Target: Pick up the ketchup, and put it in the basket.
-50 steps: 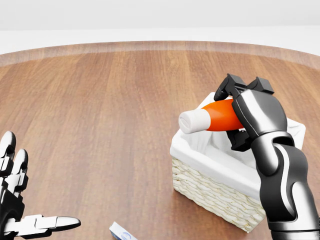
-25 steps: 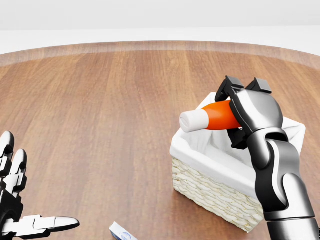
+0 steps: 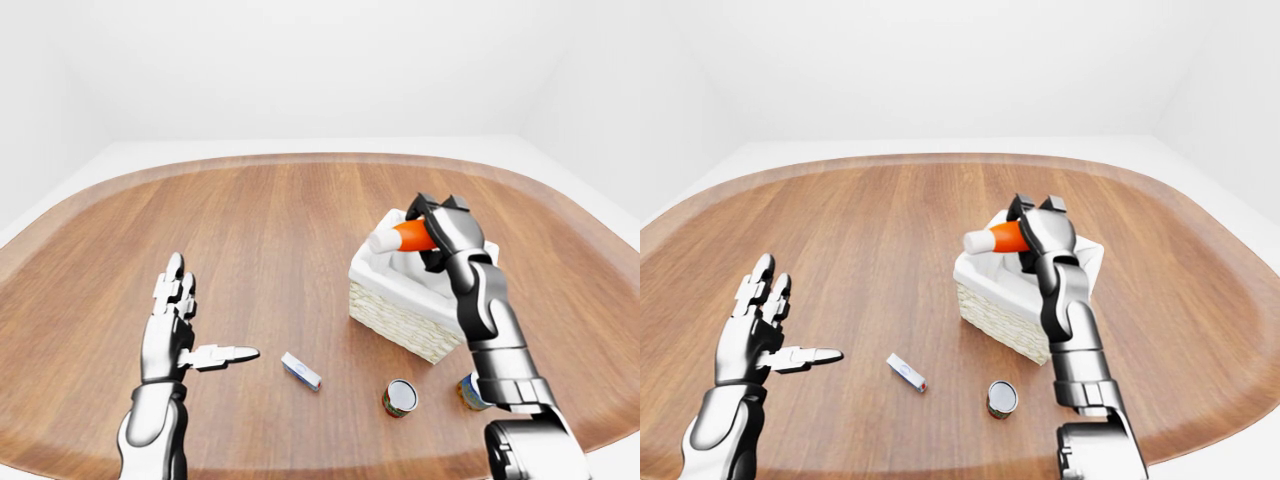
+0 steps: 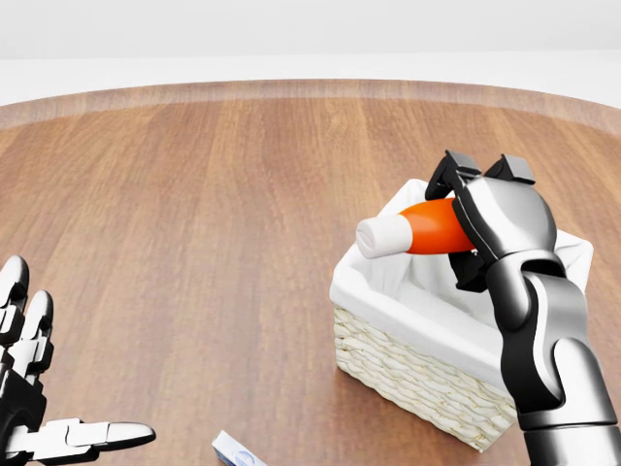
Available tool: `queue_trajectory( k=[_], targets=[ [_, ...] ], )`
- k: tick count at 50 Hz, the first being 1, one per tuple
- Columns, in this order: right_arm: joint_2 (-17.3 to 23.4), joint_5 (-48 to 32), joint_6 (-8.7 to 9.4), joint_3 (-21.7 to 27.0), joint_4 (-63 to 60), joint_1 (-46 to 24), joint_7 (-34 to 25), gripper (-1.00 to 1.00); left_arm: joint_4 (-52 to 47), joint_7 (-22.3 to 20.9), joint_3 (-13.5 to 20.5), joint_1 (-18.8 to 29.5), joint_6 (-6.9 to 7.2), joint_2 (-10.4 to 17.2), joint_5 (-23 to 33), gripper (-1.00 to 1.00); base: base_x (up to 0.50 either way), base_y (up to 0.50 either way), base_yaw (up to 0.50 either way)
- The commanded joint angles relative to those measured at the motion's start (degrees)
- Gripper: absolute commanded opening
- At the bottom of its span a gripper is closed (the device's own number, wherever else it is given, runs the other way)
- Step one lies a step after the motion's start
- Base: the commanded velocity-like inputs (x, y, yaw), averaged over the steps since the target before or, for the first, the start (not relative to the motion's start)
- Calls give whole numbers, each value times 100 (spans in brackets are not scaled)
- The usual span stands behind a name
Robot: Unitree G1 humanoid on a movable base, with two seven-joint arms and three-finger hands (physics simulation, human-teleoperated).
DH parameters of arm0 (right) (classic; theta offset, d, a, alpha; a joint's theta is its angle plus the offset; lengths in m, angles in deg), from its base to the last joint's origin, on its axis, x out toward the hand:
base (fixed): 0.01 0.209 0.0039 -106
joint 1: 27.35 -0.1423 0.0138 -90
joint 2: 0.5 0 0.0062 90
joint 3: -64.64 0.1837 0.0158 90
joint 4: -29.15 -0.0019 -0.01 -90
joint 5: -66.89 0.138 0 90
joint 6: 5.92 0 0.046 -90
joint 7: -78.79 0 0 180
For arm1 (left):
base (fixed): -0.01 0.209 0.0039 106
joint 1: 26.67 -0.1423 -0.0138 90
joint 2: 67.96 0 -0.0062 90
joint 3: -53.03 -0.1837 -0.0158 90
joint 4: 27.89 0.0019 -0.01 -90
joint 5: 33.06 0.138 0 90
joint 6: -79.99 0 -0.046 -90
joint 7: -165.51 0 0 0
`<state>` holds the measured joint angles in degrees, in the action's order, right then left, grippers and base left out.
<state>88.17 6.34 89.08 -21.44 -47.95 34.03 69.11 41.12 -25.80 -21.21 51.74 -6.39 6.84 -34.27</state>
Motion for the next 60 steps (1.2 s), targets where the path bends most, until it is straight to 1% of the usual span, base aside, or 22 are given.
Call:
queue_trajectory(
  k=[1, 6, 17, 19, 21, 25, 32, 38, 44, 52, 60],
  targets=[
    [85, 211, 0, 114, -157, 146, 129, -100, -13, 6, -7, -18, -13, -4, 4, 100, 0, 0, 0],
    [131, 219, 0, 155, -163, 193, 123, -100, 47, 18, -25, 1, -52, -1, 26, 100, 0, 0, 0],
    [145, 213, 0, 161, -81, 228, 188, -100, 31, 13, -12, 6, -45, 14, 0, 100, 0, 0, 0],
    [131, 217, 0, 150, -77, 217, 180, -100, 19, 9, 5, 17, -20, 19, -17, 100, 0, 0, 0],
    [128, 211, 0, 134, -7, 194, 212, -100, 8, -1, 8, 5, -27, 16, -20, 100, 0, 0, 0],
    [119, 239, 0, 118, 155, 160, 301, -100, -75, -20, 45, -8, 38, 15, -57, 100, 0, 0, 0],
    [138, 312, 0, 113, 367, 163, 440, -100, -168, -50, 74, -32, 91, -10, -63, 100, 0, 0, 0],
    [120, 356, 0, 92, 459, 130, 507, -100, -115, -46, 54, -27, 46, -22, -30, 100, 0, 0, 0],
    [120, 389, 0, 67, 634, 68, 593, -100, -138, -45, 57, -26, 72, -17, -37, 100, 0, 0, 0],
    [140, 432, 0, 52, 827, 17, 697, -100, -104, -43, 33, -36, 23, -22, -17, 100, 0, 0, 0],
    [132, 469, 0, 20, 1052, -63, 805, -100, -126, -51, 43, -40, 41, -18, -30, 100, 0, 0, 0]
  ],
)
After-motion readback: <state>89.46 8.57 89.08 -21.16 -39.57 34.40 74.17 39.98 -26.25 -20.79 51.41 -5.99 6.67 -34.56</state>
